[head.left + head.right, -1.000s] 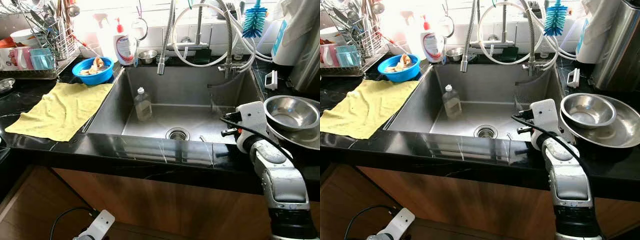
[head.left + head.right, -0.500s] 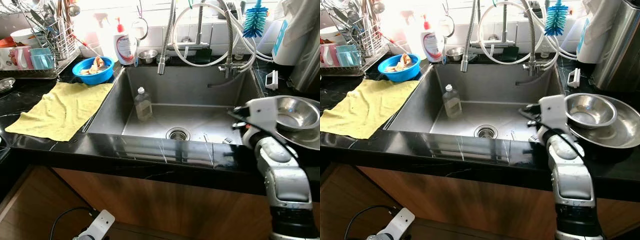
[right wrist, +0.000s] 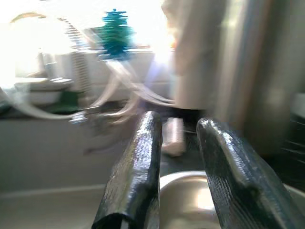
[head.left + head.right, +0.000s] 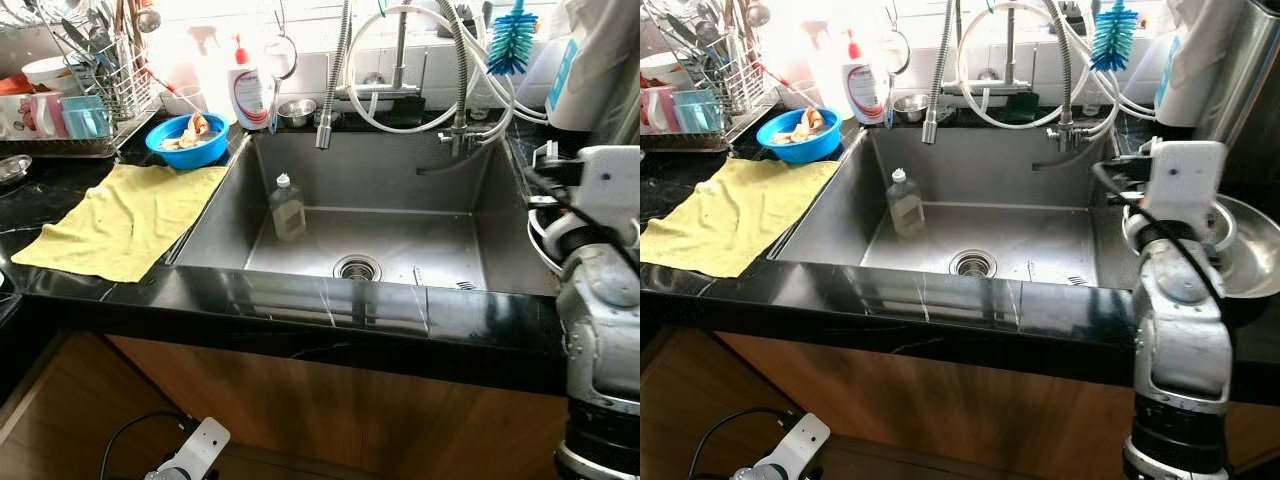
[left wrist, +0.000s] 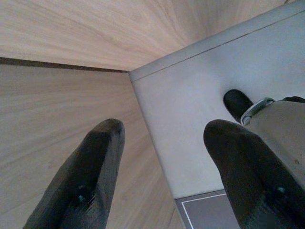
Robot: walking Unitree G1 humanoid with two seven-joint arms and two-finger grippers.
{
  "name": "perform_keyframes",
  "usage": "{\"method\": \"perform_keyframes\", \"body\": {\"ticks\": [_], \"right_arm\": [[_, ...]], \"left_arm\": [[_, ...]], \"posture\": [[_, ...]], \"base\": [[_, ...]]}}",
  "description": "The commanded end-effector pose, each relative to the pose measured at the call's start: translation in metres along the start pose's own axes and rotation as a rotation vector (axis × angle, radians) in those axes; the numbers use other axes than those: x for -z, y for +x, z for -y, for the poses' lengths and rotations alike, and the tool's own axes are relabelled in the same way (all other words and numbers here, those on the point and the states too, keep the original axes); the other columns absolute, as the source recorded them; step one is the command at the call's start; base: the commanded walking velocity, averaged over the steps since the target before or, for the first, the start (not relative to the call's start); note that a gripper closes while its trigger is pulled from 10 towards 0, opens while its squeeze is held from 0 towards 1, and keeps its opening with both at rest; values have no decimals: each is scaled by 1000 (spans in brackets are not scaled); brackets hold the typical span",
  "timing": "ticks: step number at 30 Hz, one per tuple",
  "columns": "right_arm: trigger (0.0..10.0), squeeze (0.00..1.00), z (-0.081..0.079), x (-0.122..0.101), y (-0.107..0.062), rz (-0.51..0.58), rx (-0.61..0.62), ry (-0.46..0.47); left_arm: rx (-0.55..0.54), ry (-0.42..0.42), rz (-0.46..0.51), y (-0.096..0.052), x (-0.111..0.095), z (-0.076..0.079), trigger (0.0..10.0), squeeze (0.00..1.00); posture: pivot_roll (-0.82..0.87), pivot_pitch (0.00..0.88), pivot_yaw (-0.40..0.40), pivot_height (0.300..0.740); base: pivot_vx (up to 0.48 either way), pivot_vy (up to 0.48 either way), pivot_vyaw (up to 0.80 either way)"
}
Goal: Kitchen organization
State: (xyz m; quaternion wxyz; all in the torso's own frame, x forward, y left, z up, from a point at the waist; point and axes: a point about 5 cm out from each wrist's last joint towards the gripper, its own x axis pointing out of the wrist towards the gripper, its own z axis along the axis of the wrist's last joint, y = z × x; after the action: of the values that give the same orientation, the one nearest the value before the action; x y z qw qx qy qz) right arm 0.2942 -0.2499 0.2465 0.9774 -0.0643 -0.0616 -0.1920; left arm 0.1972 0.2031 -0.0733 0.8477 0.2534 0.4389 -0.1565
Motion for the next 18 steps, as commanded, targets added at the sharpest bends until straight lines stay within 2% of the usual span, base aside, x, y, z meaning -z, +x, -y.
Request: {"method": "perform_keyframes", "body": {"ticks": [1,2,3,7,8,9,10,18], "right_arm": [[10000,102,8,-4,-1,1,47,49],[10000,486,11,-3,-1,-4,63,71],[10000,1000,13,-2,-1,-16,68,91],[10000,1000,17,-1,0,-37,92,160],[10000,435,18,-1,0,-40,105,181],[10000,435,19,-1,0,-41,112,188],[10000,0,20,-1,1,-46,120,202],[10000,0,28,6,1,-103,181,375]], "left_arm": [[-9,11,-11,-1,2,-4,10000,0],[-8,11,-10,-1,2,-4,10000,0],[-8,10,-11,-1,1,-4,10000,0],[-10,8,-10,-1,1,-5,10000,0],[-11,8,-9,-1,1,-5,10000,0],[-11,8,-9,-1,1,-5,10000,0],[-11,7,-9,-1,1,-5,10000,0],[-10,7,-9,-1,1,-5,10000,0]], "posture": [[-152,0,107,740],[-152,0,107,740],[-152,0,107,740],[-149,0,105,740],[-149,0,105,740],[-149,0,105,740],[-149,0,105,740],[-146,0,104,740]], "base": [[0,0,0],[0,0,0],[0,0,0],[0,0,0],[0,0,0],[0,0,0],[0,0,0],[0,0,0]]}}
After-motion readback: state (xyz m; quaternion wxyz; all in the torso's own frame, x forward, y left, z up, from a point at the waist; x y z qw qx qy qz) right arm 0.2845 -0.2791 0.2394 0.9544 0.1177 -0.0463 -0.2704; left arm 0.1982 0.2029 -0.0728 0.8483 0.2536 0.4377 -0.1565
